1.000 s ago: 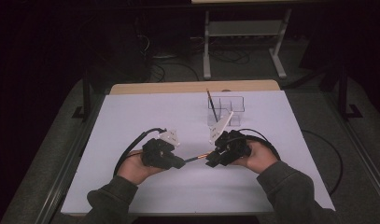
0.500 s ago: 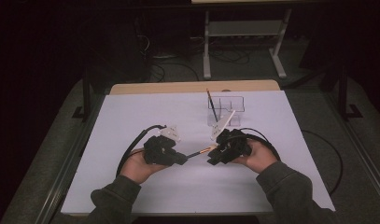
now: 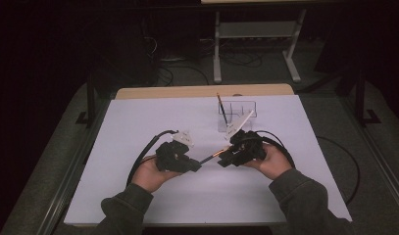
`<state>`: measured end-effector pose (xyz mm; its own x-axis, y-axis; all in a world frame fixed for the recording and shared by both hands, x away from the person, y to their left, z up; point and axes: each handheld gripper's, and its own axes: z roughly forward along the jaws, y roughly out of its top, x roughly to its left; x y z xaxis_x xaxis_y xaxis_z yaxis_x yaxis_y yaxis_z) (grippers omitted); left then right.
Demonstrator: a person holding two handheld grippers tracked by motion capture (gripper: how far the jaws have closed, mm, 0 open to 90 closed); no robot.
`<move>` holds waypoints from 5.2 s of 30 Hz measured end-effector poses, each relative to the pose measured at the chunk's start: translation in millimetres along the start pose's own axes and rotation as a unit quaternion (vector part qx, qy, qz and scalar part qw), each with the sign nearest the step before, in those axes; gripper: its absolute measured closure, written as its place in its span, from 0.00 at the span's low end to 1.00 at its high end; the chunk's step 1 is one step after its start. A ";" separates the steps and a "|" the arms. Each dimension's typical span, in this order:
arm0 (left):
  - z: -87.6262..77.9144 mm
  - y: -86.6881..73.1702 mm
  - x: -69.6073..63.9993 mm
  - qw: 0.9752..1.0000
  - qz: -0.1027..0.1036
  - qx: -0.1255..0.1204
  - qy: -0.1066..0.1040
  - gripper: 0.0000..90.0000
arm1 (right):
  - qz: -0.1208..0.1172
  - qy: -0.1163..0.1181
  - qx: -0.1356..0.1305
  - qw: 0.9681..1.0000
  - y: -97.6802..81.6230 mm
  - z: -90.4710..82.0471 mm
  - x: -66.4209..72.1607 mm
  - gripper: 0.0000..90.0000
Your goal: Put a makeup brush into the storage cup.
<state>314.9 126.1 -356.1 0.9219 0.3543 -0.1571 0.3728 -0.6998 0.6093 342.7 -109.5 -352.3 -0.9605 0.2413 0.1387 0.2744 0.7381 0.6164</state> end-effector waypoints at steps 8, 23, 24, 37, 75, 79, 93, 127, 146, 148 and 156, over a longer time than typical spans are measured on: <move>6.7 3.6 -1.1 1.000 -0.002 -0.001 -0.003 0.93 | 0.002 0.002 -0.029 1.000 4.2 -7.7 1.1 0.77; 16.4 9.3 -5.3 1.000 -0.005 -0.007 -0.013 0.93 | 0.000 0.021 -0.070 0.997 13.4 -10.4 3.3 0.82; 16.6 9.5 -5.8 1.000 -0.006 -0.008 -0.014 0.93 | 0.003 0.023 -0.075 0.997 13.7 -9.9 3.0 0.83; 18.8 10.5 -10.1 1.000 0.007 -0.014 -0.011 0.92 | 0.010 0.070 -0.098 0.993 16.7 -10.3 3.1 0.92; -10.1 -37.3 -0.9 0.997 -0.009 -0.067 0.033 0.71 | 0.010 0.009 0.001 1.000 10.2 -32.9 -19.9 0.92; -11.9 -41.1 -0.2 0.997 -0.012 -0.071 0.034 0.71 | 0.016 0.006 0.004 1.000 8.1 -34.4 -22.8 0.92; -17.2 -52.7 2.3 0.996 -0.015 -0.077 0.043 0.67 | 0.024 -0.014 0.014 1.000 1.8 -44.8 -33.3 0.92; -25.6 -81.1 4.9 0.993 -0.033 -0.091 0.064 0.58 | 0.060 -0.047 0.025 0.997 -3.7 -70.9 -60.7 0.92; -32.2 -87.0 6.6 0.991 -0.039 -0.103 0.079 0.51 | 0.076 -0.065 0.024 0.995 4.1 -88.1 -75.8 0.92; -32.1 -87.3 6.8 0.991 -0.039 -0.101 0.080 0.50 | 0.077 -0.068 0.023 0.994 5.0 -90.0 -77.3 0.92; -31.8 -90.2 9.1 0.991 -0.047 -0.101 0.078 0.47 | 0.077 -0.075 0.023 0.994 13.1 -99.8 -81.0 0.92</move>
<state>286.3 212.2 -387.8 0.8513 0.5134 -0.1081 0.4119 -0.5264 0.7438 419.4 -182.3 -278.1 -0.8900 0.4424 0.1101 0.4233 0.7122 0.5600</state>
